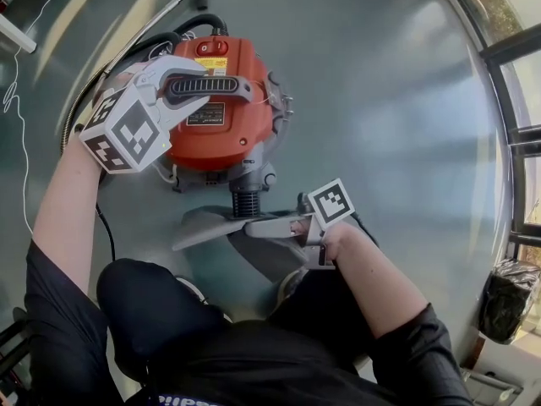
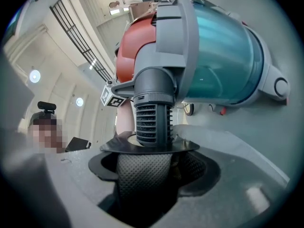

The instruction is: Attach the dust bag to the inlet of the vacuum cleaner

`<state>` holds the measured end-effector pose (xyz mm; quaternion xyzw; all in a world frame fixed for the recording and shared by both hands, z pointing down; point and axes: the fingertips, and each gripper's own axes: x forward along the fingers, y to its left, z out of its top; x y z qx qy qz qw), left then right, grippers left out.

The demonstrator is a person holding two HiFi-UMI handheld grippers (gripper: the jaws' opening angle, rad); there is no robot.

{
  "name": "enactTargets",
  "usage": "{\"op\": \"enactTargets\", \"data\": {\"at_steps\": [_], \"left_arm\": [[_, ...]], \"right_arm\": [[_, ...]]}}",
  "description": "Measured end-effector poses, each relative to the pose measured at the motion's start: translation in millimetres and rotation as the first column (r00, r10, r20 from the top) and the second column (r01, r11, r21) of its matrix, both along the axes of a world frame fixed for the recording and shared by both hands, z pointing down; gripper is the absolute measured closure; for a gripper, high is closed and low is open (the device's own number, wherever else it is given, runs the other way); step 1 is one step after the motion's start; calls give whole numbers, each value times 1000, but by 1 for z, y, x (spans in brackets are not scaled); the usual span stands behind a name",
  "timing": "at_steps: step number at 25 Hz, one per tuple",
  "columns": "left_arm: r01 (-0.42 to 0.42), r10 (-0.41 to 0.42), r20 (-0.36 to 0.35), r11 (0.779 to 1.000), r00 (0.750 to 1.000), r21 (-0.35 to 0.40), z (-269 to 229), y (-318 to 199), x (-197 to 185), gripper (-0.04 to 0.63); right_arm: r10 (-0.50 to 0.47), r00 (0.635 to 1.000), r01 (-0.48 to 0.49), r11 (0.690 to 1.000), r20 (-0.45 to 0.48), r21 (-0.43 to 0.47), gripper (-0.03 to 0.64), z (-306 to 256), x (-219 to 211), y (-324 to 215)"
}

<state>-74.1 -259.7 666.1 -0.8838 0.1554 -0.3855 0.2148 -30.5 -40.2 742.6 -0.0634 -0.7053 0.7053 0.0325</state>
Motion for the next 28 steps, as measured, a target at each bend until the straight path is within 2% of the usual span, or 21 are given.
{"op": "enactTargets", "data": {"at_steps": [10,19,28], "left_arm": [[10,-10,-13,1000,1000,20,-1,0,1,466],[0,1,-13,999,1000,52,-2,0,0,466],[2,-1,-10,998,1000,63,-4,0,0,466]], "right_arm": [[-33,999,33,999,16,-28,307,0,-5,-3],[9,1000,-8,999,22,-49,307,0,-3,-5],[9,1000,-9,999,12,-43,307,-1,-7,-8]]}}
